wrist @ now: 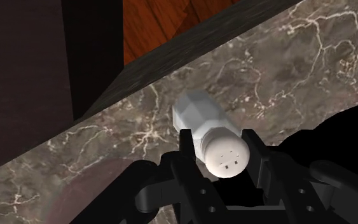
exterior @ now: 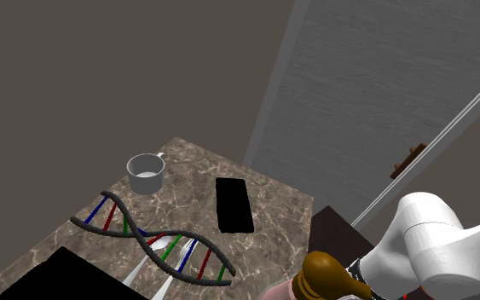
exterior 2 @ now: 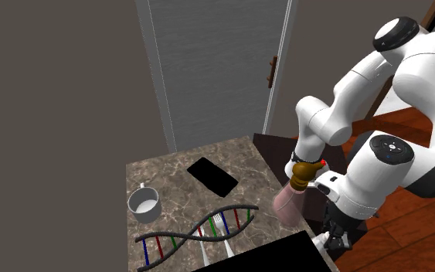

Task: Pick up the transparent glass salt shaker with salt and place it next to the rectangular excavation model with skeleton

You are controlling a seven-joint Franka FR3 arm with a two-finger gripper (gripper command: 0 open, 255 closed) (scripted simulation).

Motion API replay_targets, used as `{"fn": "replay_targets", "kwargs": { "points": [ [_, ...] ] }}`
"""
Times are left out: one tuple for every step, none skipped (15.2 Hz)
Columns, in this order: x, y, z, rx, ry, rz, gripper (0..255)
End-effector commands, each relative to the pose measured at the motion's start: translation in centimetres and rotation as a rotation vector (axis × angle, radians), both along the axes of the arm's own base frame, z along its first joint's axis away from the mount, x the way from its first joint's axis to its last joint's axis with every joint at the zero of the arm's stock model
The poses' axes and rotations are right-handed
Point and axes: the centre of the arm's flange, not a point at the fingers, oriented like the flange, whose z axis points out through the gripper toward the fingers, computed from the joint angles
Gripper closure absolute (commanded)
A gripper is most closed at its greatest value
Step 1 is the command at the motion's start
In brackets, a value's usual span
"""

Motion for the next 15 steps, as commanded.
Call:
{"fn": "replay_targets", "kwargs": {
  "points": [
    [0.0, 0.09, -1.19, 0.001, 0.0, 0.0, 255],
    [0.0, 0.08, -1.18, 0.001, 0.0, 0.0, 255],
    [0.0, 0.08, -1.19, 0.001, 0.0, 0.0, 255],
    [0.0, 0.09, -1.19, 0.001, 0.0, 0.0, 255],
    [0.0, 0.09, -1.19, 0.001, 0.0, 0.0, 255],
    [0.0, 0.09, -1.19, 0.001, 0.0, 0.0, 255],
    [0.0, 0.09, -1.19, 0.001, 0.0, 0.0, 255],
    [0.0, 0.09, -1.19, 0.001, 0.0, 0.0, 255],
    [0.0, 0.09, -1.19, 0.001, 0.0, 0.0, 255],
    [0.0, 0.09, -1.19, 0.001, 0.0, 0.0, 0],
    [0.0, 0.09, -1.19, 0.001, 0.0, 0.0, 0],
    [0.0, 0.09, -1.19, 0.001, 0.0, 0.0, 0],
    [0.0, 0.09, -1.19, 0.001, 0.0, 0.0, 0],
    [0.0, 0.09, -1.19, 0.001, 0.0, 0.0, 0],
    [0.0, 0.09, -1.19, 0.001, 0.0, 0.0, 0]
  ]
}}
